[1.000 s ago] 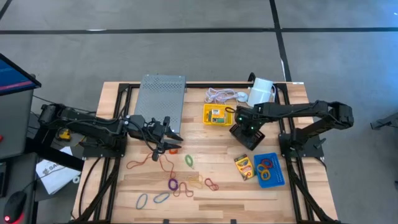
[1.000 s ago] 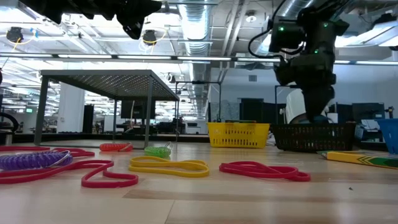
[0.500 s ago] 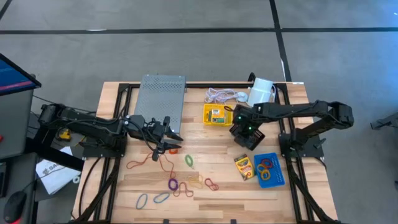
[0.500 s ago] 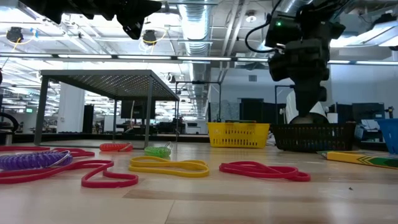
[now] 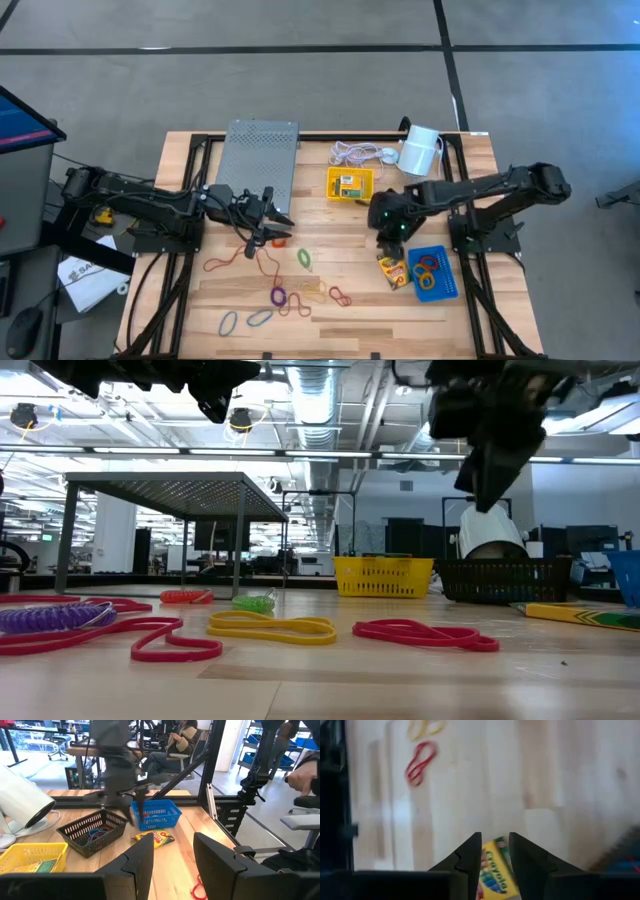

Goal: Pick & Place Office Desk Supplies
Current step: Put the crayon box into the yellow bin

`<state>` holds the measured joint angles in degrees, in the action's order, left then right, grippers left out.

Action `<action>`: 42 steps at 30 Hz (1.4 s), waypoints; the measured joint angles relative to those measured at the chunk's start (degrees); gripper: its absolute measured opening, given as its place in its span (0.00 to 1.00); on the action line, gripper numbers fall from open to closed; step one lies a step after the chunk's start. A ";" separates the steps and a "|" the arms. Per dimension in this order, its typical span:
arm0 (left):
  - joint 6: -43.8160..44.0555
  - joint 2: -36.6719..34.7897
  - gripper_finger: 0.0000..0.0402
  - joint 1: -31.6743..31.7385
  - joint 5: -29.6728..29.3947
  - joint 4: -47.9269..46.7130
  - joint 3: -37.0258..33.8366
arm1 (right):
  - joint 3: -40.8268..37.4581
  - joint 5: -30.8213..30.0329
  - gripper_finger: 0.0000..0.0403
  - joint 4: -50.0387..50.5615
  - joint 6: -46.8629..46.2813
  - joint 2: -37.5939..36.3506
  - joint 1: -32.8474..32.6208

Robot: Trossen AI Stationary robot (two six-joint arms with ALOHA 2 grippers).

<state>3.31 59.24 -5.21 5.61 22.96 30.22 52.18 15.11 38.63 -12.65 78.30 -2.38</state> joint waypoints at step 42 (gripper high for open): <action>0.39 0.00 0.34 0.00 0.01 -0.96 0.02 | 14.17 -3.65 0.22 13.25 20.32 24.85 -2.32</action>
<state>3.70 59.24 -5.21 5.63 21.99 30.24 66.35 11.46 51.88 7.67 103.15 -4.70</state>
